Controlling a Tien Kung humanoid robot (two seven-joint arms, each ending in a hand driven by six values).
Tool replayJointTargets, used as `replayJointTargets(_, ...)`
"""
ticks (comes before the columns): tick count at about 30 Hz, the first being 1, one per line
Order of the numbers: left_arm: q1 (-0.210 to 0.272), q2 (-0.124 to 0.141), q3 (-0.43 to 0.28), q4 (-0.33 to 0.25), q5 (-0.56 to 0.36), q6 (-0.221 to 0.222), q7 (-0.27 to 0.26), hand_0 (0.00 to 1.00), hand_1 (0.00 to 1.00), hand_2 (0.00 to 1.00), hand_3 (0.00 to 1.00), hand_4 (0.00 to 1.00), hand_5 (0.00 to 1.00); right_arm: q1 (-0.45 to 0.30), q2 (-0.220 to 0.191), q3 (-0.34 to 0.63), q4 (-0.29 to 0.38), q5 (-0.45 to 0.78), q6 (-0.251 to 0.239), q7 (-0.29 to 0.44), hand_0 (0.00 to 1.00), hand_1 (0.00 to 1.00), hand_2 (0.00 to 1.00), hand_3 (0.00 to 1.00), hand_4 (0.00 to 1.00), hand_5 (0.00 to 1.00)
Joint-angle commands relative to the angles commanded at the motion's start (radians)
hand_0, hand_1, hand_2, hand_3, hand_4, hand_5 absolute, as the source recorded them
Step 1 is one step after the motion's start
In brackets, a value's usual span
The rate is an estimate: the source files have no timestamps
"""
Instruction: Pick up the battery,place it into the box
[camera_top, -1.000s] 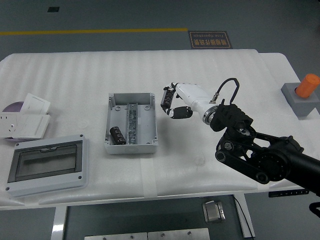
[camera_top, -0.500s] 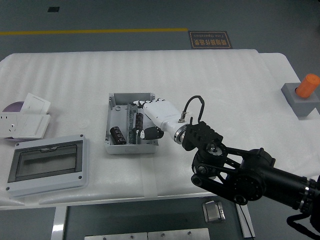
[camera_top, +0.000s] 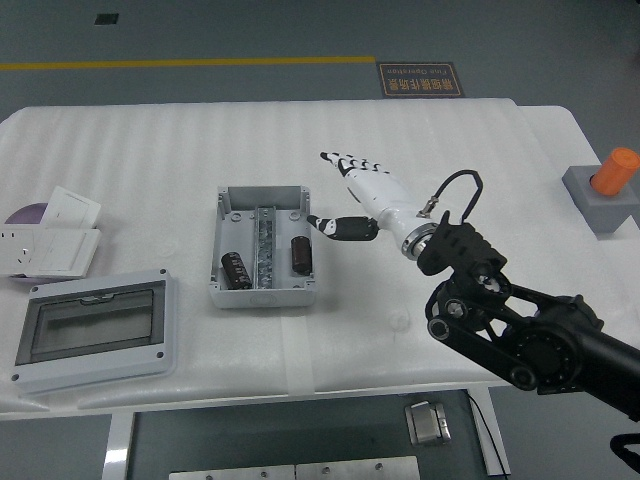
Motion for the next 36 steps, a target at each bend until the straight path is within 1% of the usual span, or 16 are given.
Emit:
replayJointTargets(4,0.004,-0.001,0.007,0.0,-0.01,0.001,-0.002,0.669,0.684,0.557,0.581,0.586,0.442,-0.03,-0.079,0.099,-0.03,0.015,0.001,0.008,0.998,0.998,0.998,0.998,0.839,0.519)
replayJointTargets(7,0.006,0.001,0.003,0.0,-0.008,0.001,-0.002,0.67,0.683,0.556,0.58,0.586,0.442,-0.044,-0.114,0.162,-0.061,0.031,-0.002,0.017,0.998,0.998,0.989,0.998,0.84,0.535)
replayJointTargets(11,0.007,0.003,0.002,0.0,-0.01,0.003,-0.004,0.67,0.683,0.556,0.58,0.586,0.442,-0.057,-0.125,0.221,-0.116,0.058,-0.015,0.038,0.998,0.998,0.989,0.998,0.84,0.535)
replayJointTargets(12,0.007,0.002,0.003,0.0,-0.011,0.003,-0.005,0.67,0.684,0.556,0.581,0.584,0.434,-0.061,-0.125,0.231,-0.13,0.07,-0.018,0.046,0.998,0.964,0.951,0.998,0.837,0.532)
replayJointTargets(14,0.007,0.0,0.004,0.0,-0.012,0.003,-0.005,0.67,0.684,0.556,0.581,0.584,0.434,-0.069,-0.125,0.245,-0.15,0.091,-0.023,0.058,0.998,0.964,0.951,0.998,0.837,0.532)
replayJointTargets(17,0.007,-0.004,0.003,0.0,-0.012,0.003,-0.005,0.67,0.684,0.556,0.581,0.584,0.434,-0.085,-0.127,0.261,-0.161,0.108,-0.024,0.069,0.998,0.964,0.951,0.998,0.837,0.532)
replayJointTargets(18,0.007,-0.005,0.004,0.0,-0.012,0.003,-0.006,0.67,0.684,0.557,0.581,0.585,0.43,-0.093,-0.129,0.27,-0.159,0.111,-0.024,0.072,0.998,0.899,0.903,0.963,0.831,0.53)
replayJointTargets(21,0.008,-0.009,0.005,0.0,-0.014,0.004,-0.007,0.67,0.684,0.557,0.581,0.585,0.43,-0.121,-0.132,0.302,-0.139,0.123,-0.027,0.078,0.998,0.899,0.903,0.963,0.831,0.53)
replayJointTargets(23,0.009,-0.01,0.005,0.0,-0.014,0.005,-0.01,0.67,0.684,0.557,0.581,0.585,0.43,-0.144,-0.136,0.327,-0.105,0.141,-0.034,0.084,0.998,0.899,0.903,0.963,0.831,0.53)
replayJointTargets(24,0.009,-0.01,0.004,0.0,-0.013,0.005,-0.01,0.671,0.685,0.557,0.582,0.587,0.427,-0.153,-0.137,0.337,-0.089,0.148,-0.037,0.086,0.975,0.883,0.882,0.943,0.828,0.536)
replayJointTargets(27,0.009,-0.011,0.0,0.0,-0.01,0.007,-0.012,0.671,0.685,0.557,0.582,0.587,0.427,-0.184,-0.139,0.369,-0.029,0.159,-0.042,0.093,0.975,0.883,0.882,0.943,0.828,0.536)
replayJointTargets(29,0.008,-0.01,-0.001,0.0,-0.009,0.008,-0.013,0.671,0.685,0.557,0.582,0.587,0.427,-0.199,-0.139,0.384,-0.004,0.16,-0.042,0.094,0.975,0.883,0.882,0.943,0.828,0.536)
replayJointTargets(30,0.008,-0.01,-0.001,0.0,-0.008,0.008,-0.014,0.671,0.684,0.557,0.582,0.589,0.428,-0.209,-0.139,0.394,0.009,0.159,-0.041,0.095,0.956,0.876,0.866,0.922,0.824,0.529)
replayJointTargets(31,0.007,-0.009,0.0,0.0,-0.008,0.008,-0.015,0.671,0.684,0.557,0.582,0.589,0.428,-0.219,-0.138,0.405,0.02,0.159,-0.04,0.096,0.956,0.876,0.866,0.922,0.824,0.529)
replayJointTargets(35,0.003,-0.006,0.007,0.0,-0.01,0.008,-0.017,0.671,0.684,0.557,0.582,0.589,0.428,-0.248,-0.138,0.439,0.043,0.161,-0.038,0.101,0.956,0.876,0.866,0.922,0.824,0.529)
replayJointTargets(36,0.002,-0.005,0.007,0.0,-0.01,0.008,-0.018,0.67,0.684,0.557,0.582,0.589,0.428,-0.254,-0.138,0.446,0.047,0.161,-0.038,0.102,0.935,0.859,0.84,0.908,0.821,0.52)
